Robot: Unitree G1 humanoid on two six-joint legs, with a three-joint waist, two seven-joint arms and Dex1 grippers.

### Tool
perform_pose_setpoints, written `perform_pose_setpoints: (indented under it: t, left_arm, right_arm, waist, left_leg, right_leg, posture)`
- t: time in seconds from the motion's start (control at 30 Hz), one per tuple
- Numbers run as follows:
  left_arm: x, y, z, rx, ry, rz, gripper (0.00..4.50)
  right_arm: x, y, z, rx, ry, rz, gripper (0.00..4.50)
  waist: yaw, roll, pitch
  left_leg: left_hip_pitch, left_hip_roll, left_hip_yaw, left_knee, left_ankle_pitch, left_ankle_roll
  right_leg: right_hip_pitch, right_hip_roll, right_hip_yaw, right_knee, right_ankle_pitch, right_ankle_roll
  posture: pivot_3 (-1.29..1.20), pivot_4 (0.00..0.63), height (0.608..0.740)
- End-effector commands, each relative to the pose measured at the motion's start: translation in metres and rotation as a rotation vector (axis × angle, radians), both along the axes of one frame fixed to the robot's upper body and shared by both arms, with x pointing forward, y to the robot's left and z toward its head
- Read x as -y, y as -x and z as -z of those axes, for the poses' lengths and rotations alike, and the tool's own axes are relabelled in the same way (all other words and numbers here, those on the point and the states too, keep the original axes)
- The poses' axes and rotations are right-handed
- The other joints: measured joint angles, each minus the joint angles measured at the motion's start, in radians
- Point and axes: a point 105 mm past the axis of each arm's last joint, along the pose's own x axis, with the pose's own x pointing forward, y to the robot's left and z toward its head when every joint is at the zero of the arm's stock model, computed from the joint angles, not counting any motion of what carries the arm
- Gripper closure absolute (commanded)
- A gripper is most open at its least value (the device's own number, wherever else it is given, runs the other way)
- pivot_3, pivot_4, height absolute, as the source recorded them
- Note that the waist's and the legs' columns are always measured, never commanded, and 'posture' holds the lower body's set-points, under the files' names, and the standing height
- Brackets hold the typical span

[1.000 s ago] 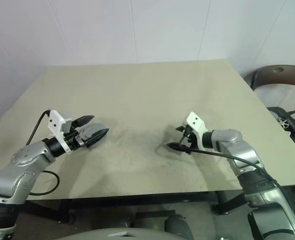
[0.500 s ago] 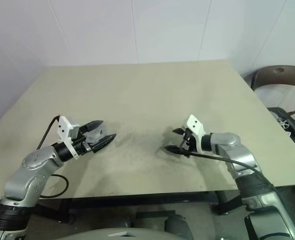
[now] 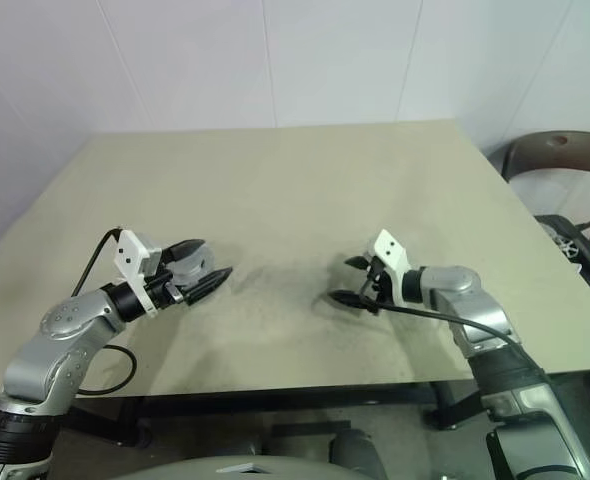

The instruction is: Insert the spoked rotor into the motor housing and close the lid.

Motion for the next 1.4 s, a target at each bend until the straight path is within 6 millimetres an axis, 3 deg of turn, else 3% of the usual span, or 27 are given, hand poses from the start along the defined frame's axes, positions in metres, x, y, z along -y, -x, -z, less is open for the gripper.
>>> perform_pose_setpoints:
  t: [0.03, 0.33, 0.73, 1.4]
  left_arm:
    - [-0.004, -0.001, -0.002, 0.049, -0.027, -0.004, 0.03]
    - [-0.018, 0.001, 0.023, 0.014, -0.007, -0.027, 0.03]
    - [-0.021, 0.002, 0.035, 0.047, -0.015, 0.008, 0.03]
    - [-0.02, -0.004, 0.031, 0.091, -0.017, 0.015, 0.03]
  right_arm:
    - [0.0, -0.007, -0.015, 0.066, -0.016, 0.003, 0.0]
    - [-0.001, -0.008, -0.017, 0.074, -0.02, 0.004, 0.0]
    - [-0.001, -0.006, -0.017, 0.072, -0.023, 0.004, 0.0]
    - [-0.002, -0.006, -0.02, 0.078, -0.034, 0.014, 0.0]
  waist:
    - [0.0, 0.0, 0.0]
    - [0.0, 0.0, 0.0]
    - [-0.001, 0.0, 0.0]
    - [-0.001, 0.0, 0.0]
  left_leg:
    - [0.0, 0.0, 0.0, 0.0, 0.0, 0.0]
    - [0.001, 0.0, 0.0, 0.0, 0.0, 0.0]
    - [0.001, 0.0, 0.0, 0.0, 0.0, 0.0]
    - [0.001, 0.0, 0.0, 0.001, 0.0, 0.0]
  right_leg:
    - [0.0, 0.0, 0.0, 0.0, 0.0, 0.0]
    - [0.0, 0.0, 0.0, 0.0, 0.0, 0.0]
    - [0.001, 0.0, 0.0, 0.001, 0.0, 0.0]
    - [0.001, 0.0, 0.0, 0.001, 0.0, 0.0]
  posture:
    - [0.0, 0.0, 0.74]
    - [0.0, 0.0, 0.74]
    - [0.0, 0.0, 0.74]
    - [0.0, 0.0, 0.74]
